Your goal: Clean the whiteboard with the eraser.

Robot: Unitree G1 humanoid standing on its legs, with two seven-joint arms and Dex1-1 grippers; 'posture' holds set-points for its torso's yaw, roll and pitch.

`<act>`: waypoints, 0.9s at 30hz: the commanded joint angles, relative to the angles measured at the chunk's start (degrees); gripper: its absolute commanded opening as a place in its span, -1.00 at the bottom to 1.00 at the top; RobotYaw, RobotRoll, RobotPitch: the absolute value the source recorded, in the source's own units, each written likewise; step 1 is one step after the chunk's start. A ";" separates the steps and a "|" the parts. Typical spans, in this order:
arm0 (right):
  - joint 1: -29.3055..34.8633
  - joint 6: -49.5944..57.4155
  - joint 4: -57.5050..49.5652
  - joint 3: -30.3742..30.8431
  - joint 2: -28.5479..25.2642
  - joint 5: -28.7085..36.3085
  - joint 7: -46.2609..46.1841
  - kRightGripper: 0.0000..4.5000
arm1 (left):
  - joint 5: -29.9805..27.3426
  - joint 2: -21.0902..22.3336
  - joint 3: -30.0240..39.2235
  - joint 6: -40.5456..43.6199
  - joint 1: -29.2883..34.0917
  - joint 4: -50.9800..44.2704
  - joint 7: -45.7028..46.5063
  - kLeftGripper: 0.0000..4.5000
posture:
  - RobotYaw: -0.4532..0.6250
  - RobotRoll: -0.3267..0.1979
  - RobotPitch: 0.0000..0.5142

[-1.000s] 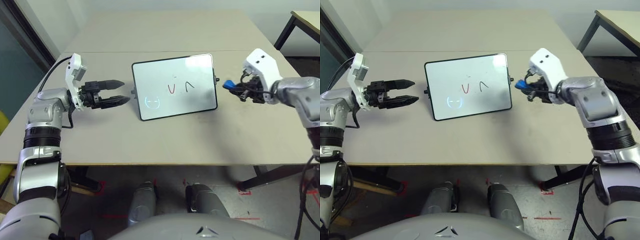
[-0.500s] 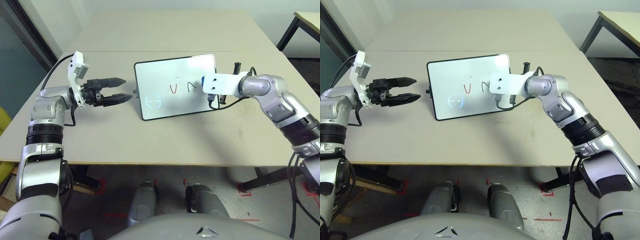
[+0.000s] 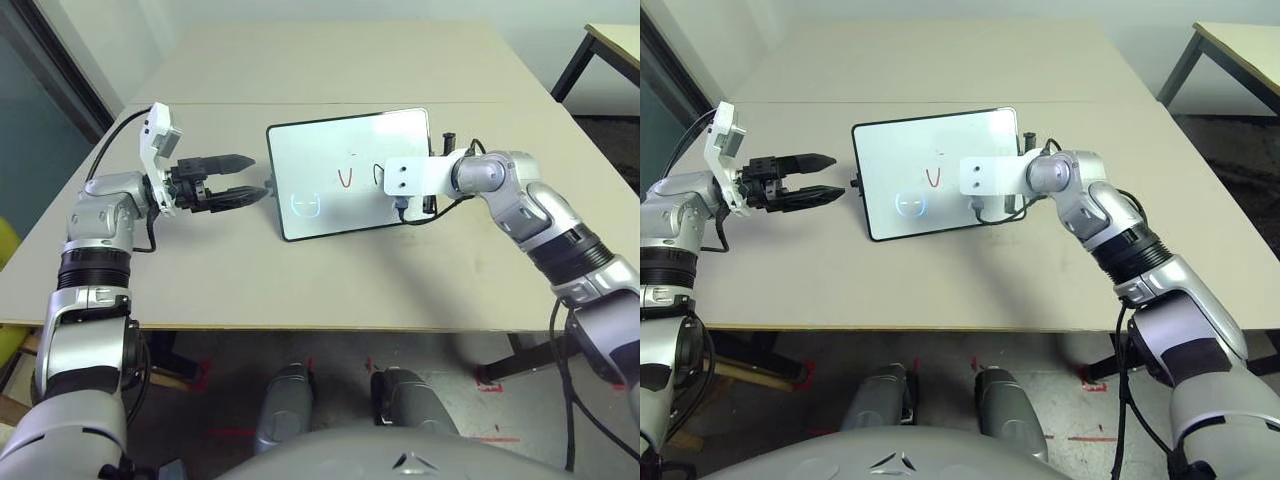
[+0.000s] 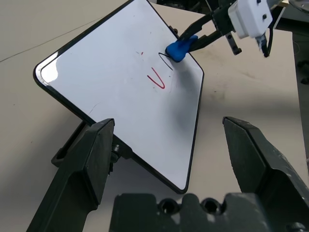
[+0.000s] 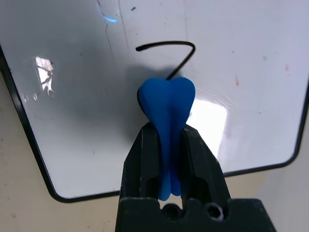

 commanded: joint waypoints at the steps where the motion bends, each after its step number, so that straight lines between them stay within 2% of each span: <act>1: -1.09 -0.70 1.16 0.62 1.10 -1.75 -0.25 -0.85 | 0.12 0.18 -0.04 -0.39 -0.88 0.55 0.30 1.00 | 0.14 0.25 -0.90; 19: -4.45 -2.89 4.15 0.28 6.92 -4.21 -0.86 -0.85 | -0.03 0.07 0.02 -0.66 -1.12 0.52 0.75 1.00 | 0.16 0.25 -0.93; 27: -3.75 -4.47 6.71 0.09 4.92 -5.06 -1.45 -0.85 | 0.03 0.09 0.07 -0.83 -1.38 0.86 0.85 1.00 | 0.15 0.25 -0.94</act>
